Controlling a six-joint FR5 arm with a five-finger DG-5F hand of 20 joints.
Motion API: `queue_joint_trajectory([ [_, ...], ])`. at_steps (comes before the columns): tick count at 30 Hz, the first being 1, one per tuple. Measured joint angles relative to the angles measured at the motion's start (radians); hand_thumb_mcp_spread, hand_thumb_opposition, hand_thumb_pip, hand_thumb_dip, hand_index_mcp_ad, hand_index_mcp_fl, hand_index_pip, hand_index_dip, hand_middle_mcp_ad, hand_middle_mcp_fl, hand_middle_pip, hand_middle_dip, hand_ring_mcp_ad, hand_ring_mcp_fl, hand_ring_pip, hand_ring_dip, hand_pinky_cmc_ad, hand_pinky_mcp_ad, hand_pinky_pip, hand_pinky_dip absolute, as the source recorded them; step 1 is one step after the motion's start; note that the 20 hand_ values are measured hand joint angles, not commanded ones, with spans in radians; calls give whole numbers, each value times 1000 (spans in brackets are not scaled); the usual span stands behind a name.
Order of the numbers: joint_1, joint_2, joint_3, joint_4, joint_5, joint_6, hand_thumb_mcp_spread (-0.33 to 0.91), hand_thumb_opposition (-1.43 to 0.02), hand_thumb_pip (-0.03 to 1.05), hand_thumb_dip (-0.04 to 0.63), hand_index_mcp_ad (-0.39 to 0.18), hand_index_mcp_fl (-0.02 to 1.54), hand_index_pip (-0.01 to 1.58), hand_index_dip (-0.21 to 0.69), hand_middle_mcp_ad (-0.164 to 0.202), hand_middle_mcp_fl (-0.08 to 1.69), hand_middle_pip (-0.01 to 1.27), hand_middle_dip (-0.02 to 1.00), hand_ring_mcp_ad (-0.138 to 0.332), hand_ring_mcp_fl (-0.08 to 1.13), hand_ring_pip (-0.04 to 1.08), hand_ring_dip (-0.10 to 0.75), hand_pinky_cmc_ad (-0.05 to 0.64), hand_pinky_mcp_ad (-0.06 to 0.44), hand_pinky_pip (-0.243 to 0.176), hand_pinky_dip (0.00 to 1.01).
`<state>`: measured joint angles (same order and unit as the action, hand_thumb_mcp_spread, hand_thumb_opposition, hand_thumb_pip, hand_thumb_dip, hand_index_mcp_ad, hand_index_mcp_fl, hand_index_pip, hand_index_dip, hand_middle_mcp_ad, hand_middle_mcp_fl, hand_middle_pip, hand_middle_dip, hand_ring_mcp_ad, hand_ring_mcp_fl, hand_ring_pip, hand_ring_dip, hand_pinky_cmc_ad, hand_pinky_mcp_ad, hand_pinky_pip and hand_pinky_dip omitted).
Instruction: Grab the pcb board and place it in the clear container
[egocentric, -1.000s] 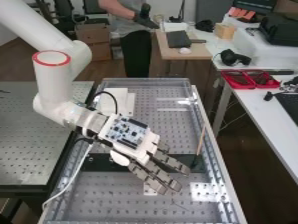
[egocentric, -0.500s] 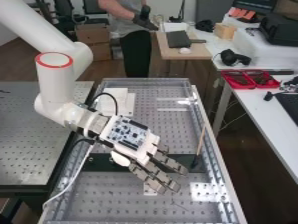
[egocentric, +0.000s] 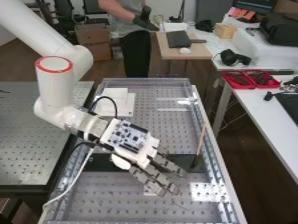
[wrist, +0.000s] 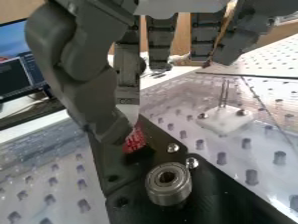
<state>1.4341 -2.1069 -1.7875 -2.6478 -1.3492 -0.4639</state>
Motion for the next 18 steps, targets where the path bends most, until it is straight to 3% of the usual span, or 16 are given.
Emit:
queue_joint_trajectory([
  [18,-13,-14,22,-14,-37,-61,454,-941,730,349,-58,208,1531,241,37,37,133,176,199,0,89,17,295,168,-75,180],
])
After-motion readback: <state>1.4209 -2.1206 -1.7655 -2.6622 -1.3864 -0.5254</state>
